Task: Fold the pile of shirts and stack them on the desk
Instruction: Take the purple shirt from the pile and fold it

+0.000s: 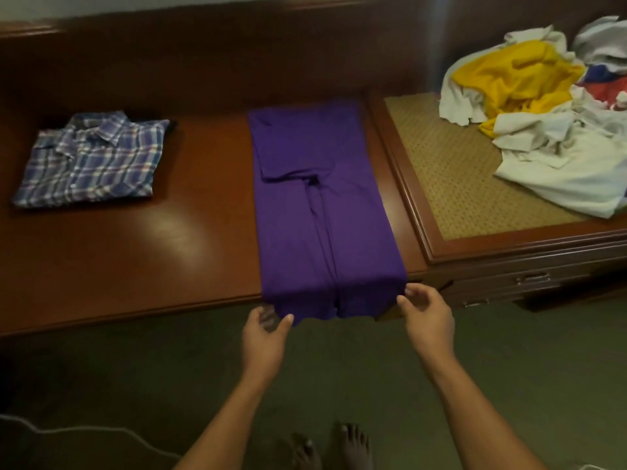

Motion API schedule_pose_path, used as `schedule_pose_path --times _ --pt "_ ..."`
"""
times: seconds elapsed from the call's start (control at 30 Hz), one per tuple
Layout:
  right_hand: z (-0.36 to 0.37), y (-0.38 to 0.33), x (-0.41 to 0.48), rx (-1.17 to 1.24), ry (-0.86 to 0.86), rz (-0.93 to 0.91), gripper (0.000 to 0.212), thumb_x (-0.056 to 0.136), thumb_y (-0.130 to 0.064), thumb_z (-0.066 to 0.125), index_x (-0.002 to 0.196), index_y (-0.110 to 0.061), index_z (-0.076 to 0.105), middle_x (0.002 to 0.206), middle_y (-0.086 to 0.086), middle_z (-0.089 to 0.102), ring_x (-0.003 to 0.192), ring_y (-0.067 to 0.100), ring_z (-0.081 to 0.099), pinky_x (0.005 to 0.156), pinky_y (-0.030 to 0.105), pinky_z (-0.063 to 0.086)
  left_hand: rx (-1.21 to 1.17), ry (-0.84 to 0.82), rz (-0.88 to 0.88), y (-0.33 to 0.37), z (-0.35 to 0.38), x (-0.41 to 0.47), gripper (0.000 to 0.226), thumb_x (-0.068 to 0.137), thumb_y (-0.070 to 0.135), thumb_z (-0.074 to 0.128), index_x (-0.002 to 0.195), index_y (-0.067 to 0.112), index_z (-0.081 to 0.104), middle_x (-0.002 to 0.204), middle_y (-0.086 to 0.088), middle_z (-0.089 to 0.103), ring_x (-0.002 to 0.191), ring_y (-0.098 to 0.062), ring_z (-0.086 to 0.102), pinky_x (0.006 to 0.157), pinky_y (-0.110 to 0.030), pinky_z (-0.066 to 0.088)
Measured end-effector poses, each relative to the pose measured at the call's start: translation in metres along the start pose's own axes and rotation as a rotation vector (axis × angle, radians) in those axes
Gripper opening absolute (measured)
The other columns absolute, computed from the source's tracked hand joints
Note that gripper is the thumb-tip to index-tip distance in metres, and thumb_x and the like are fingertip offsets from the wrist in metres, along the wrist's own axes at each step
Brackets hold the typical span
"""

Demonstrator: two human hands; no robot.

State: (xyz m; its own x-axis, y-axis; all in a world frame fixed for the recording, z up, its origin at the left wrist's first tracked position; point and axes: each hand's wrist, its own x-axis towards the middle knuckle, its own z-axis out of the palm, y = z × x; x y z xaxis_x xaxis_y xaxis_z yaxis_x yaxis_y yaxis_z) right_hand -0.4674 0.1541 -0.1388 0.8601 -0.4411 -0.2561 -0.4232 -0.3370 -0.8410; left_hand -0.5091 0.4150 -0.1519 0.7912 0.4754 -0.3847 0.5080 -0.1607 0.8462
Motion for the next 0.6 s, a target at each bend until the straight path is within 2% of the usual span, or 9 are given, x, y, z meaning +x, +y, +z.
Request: schedule_pose_path --times 0.07,0.1,0.2,0.27,0.33,0.43,0.53,0.6 --pt "0.008 0.009 0.009 0.129 -0.09 0.122 0.036 0.09 -0.007 0.073 0.122 -0.02 0.061 0.114 0.0 0.069 0.08 0.015 0.069 0.075 0.034 0.053 -0.072 -0.031 -0.052 -0.006 0.011 0.007 0.04 0.084 0.003 0.079 0.118 0.007 0.058 0.116 -0.006 0.064 0.108 -0.022 0.061 0.1 -0.038 0.048" --pt "0.014 0.014 0.013 0.199 -0.162 0.18 0.042 0.091 -0.003 0.07 0.128 -0.018 0.057 0.117 0.001 0.067 0.077 0.018 0.069 0.069 0.034 0.052 -0.095 -0.034 -0.071 -0.009 0.015 0.01 0.041 0.083 0.001 0.078 0.117 0.009 0.056 0.113 -0.006 0.065 0.106 -0.022 0.061 0.097 -0.036 0.049" --pt "0.022 0.032 0.016 0.225 -0.348 0.236 0.051 0.092 0.003 0.066 0.135 -0.019 0.051 0.105 0.004 0.067 0.066 0.01 0.06 0.052 0.023 0.042 -0.034 -0.064 -0.108 -0.016 0.02 0.008 0.027 0.086 -0.001 0.075 0.104 0.013 0.06 0.092 0.0 0.066 0.084 -0.016 0.061 0.074 -0.025 0.048" --pt "0.017 0.04 0.013 0.121 -0.428 0.2 0.04 0.091 0.002 0.068 0.126 -0.015 0.061 0.097 0.002 0.068 0.064 0.0 0.055 0.05 0.012 0.04 0.055 -0.079 -0.106 -0.028 0.018 0.005 0.017 0.085 0.006 0.077 0.093 0.017 0.067 0.088 -0.004 0.07 0.08 -0.019 0.059 0.074 -0.032 0.048" --pt "0.009 0.049 0.01 0.024 -0.506 0.188 0.024 0.089 -0.002 0.072 0.111 -0.011 0.069 0.093 -0.001 0.069 0.067 -0.001 0.056 0.055 0.01 0.042 0.134 -0.103 -0.128 -0.041 0.012 -0.001 0.014 0.084 0.017 0.081 0.091 0.022 0.07 0.097 -0.004 0.072 0.087 -0.02 0.063 0.084 -0.04 0.05" --pt "-0.006 0.062 0.003 -0.078 -0.57 0.194 0.017 0.086 -0.005 0.077 0.099 -0.012 0.068 0.099 0.002 0.071 0.083 0.014 0.059 0.077 0.027 0.046 0.16 -0.14 -0.168 -0.044 0.003 -0.019 0.018 0.086 0.013 0.079 0.096 0.022 0.068 0.1 0.002 0.072 0.097 -0.022 0.066 0.091 -0.038 0.051" --pt "-0.02 0.071 -0.003 -0.088 -0.643 0.234 0.019 0.089 -0.003 0.073 0.1 -0.01 0.061 0.098 0.01 0.073 0.091 0.02 0.063 0.082 0.033 0.047 0.11 -0.181 -0.214 -0.035 -0.004 -0.04 0.013 0.089 -0.003 0.07 0.096 0.005 0.063 0.09 -0.005 0.07 0.091 -0.024 0.064 0.069 -0.017 0.049" --pt "-0.03 0.068 -0.01 -0.107 -0.716 0.26 0.021 0.092 -0.008 0.071 0.106 -0.02 0.061 0.096 0.008 0.075 0.092 0.018 0.068 0.083 0.033 0.049 0.137 -0.216 -0.237 -0.03 -0.01 -0.054 0.006 0.092 -0.001 0.067 0.095 0.003 0.063 0.09 -0.009 0.07 0.088 -0.024 0.064 0.067 -0.019 0.047"
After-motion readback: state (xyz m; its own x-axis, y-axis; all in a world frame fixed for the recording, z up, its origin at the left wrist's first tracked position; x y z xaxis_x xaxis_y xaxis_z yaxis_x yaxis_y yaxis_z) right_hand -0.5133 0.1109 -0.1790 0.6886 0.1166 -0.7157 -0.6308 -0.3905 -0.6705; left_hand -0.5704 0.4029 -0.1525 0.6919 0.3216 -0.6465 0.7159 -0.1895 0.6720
